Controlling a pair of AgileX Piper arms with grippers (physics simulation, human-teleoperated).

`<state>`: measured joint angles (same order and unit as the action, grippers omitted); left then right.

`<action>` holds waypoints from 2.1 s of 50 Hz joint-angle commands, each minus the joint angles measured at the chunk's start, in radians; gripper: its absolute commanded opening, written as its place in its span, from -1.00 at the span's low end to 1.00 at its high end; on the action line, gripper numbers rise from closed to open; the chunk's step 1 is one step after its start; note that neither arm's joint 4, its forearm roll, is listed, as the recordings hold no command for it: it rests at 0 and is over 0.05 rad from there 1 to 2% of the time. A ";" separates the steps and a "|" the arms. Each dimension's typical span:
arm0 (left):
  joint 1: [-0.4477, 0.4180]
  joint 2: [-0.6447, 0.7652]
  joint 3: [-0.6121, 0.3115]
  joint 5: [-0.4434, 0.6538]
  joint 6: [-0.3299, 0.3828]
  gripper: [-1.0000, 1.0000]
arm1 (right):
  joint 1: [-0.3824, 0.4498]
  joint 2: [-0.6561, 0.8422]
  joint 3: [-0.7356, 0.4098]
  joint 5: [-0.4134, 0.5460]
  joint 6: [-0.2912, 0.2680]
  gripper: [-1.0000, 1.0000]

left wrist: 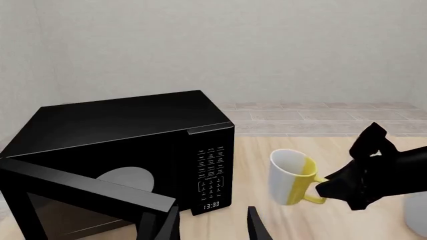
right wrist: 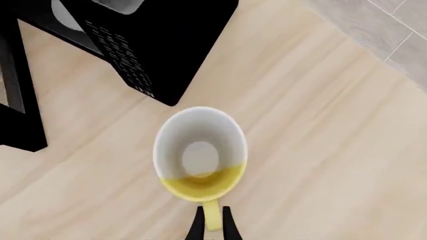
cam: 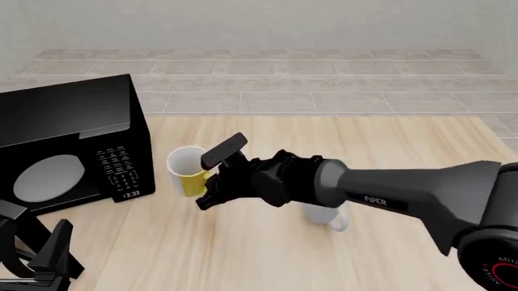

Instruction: Put the yellow and white mug to the front of the white mug.

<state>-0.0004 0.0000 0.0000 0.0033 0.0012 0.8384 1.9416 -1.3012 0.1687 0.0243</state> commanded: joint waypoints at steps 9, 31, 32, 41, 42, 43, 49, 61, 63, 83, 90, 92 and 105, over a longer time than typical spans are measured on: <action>0.000 0.000 0.000 0.000 0.000 1.00 | -0.049 -0.144 -0.023 0.067 -0.039 -1.00; 0.000 0.000 0.000 0.000 0.000 1.00 | -0.143 -0.263 0.003 0.087 -0.059 -1.00; 0.000 0.000 0.000 0.000 0.000 1.00 | -0.148 -0.267 0.002 0.090 -0.059 -1.00; 0.000 0.000 0.000 0.000 0.000 1.00 | -0.188 -0.290 0.004 0.101 -0.063 -1.00; 0.000 0.000 0.000 0.000 0.000 1.00 | -0.193 -0.294 0.004 0.102 -0.063 -1.00; 0.000 0.000 0.000 0.000 0.000 1.00 | -0.196 -0.296 0.004 0.103 -0.063 -1.00; 0.000 0.000 0.000 0.000 0.000 1.00 | -0.235 -0.307 0.010 0.098 -0.055 -1.00; 0.000 0.000 0.000 0.000 0.000 1.00 | -0.301 -0.321 0.024 0.082 -0.039 -1.00; 0.000 0.000 0.000 0.000 0.000 1.00 | -0.311 -0.327 0.026 0.078 -0.032 -1.00; 0.000 0.000 0.000 0.000 0.000 1.00 | -0.408 -0.343 0.073 0.049 -0.009 -1.00; 0.000 0.000 0.000 0.000 0.000 1.00 | -0.427 -0.345 0.099 0.035 -0.004 -1.00; 0.000 0.000 0.000 0.000 0.000 1.00 | -0.437 -0.345 0.109 0.026 0.002 -1.00; 0.000 0.000 0.000 0.000 0.000 1.00 | -0.481 -0.338 0.132 0.004 0.012 -1.00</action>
<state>-0.0004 0.0000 0.0000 0.0033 0.0012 0.3911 1.6018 -1.1854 0.1916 0.0206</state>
